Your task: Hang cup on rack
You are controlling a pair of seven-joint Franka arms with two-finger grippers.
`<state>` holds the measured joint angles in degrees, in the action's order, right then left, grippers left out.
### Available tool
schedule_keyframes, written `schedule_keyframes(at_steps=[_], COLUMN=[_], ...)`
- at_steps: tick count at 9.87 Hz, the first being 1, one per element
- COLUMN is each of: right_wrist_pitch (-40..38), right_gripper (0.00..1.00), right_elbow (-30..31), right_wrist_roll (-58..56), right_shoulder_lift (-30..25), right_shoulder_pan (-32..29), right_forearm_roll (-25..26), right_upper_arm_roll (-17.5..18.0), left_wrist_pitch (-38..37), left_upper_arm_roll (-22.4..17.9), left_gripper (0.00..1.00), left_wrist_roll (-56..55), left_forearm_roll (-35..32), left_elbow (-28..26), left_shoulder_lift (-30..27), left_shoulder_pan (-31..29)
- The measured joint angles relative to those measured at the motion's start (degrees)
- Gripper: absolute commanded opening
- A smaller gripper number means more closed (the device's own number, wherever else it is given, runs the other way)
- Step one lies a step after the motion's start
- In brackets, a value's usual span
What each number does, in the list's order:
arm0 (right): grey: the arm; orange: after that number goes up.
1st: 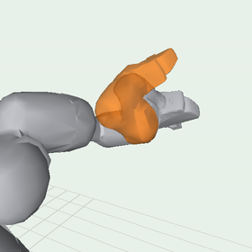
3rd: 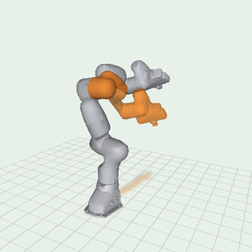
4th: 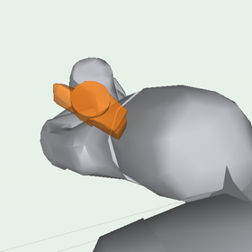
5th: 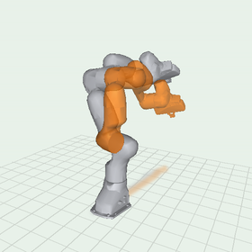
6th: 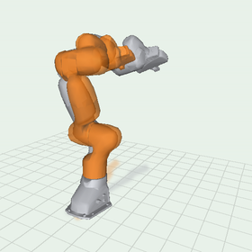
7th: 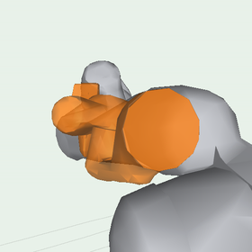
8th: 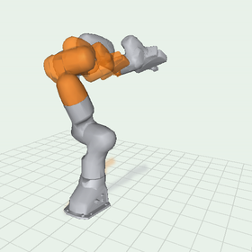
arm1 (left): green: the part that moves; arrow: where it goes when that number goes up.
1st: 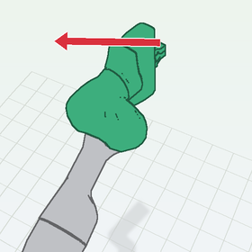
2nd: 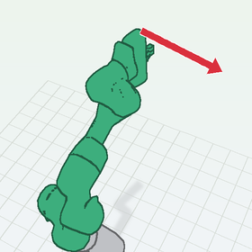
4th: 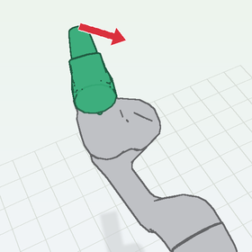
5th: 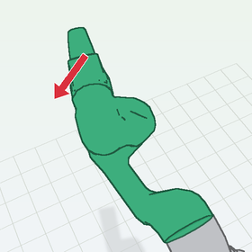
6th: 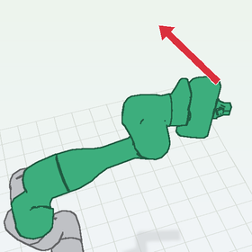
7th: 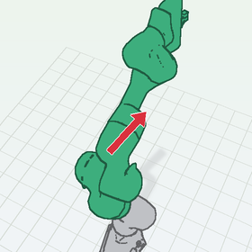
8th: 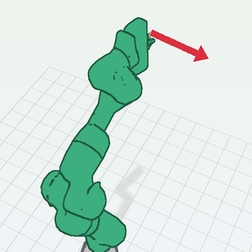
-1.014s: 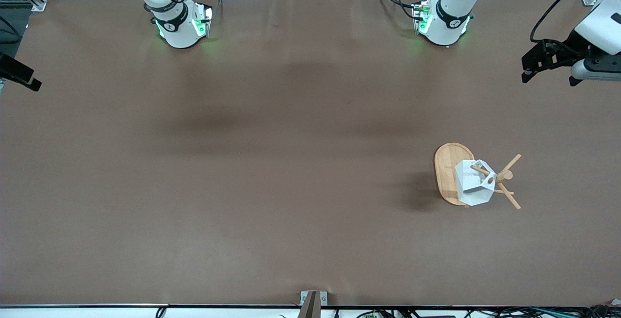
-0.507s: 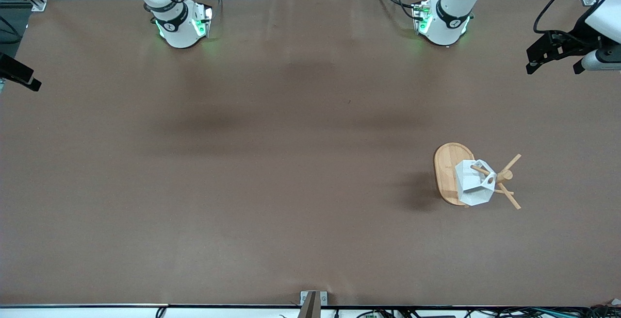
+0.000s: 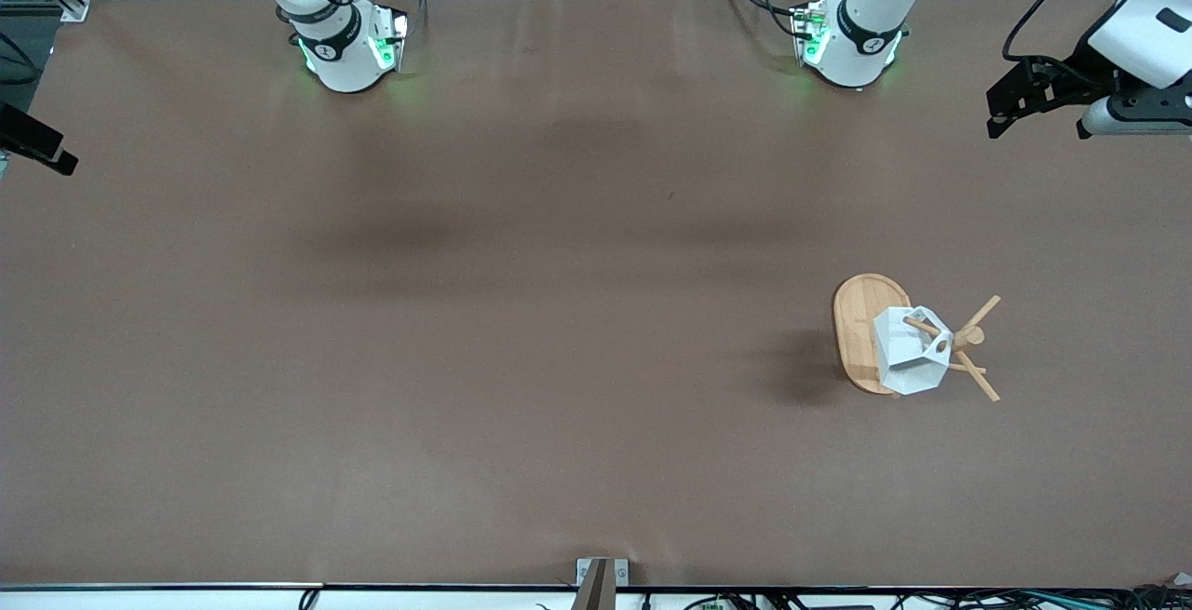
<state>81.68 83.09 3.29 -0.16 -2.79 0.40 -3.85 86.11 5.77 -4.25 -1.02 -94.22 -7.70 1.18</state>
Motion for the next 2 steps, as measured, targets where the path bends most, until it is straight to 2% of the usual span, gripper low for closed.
schedule_keyframes(at_steps=[2], right_wrist_pitch=[0.01], right_gripper=[1.0], right_elbow=[0.0], right_wrist_roll=[0.0], right_shoulder_lift=[0.0], right_shoulder_pan=[0.0], right_forearm_roll=[0.0], right_upper_arm_roll=[-0.01], left_wrist_pitch=[-0.01], left_upper_arm_roll=[-0.04], left_gripper=[1.0], left_wrist_roll=[0.01], left_forearm_roll=[0.0], left_elbow=[0.89], left_shoulder_lift=[0.57], left_shoulder_pan=[-0.09])
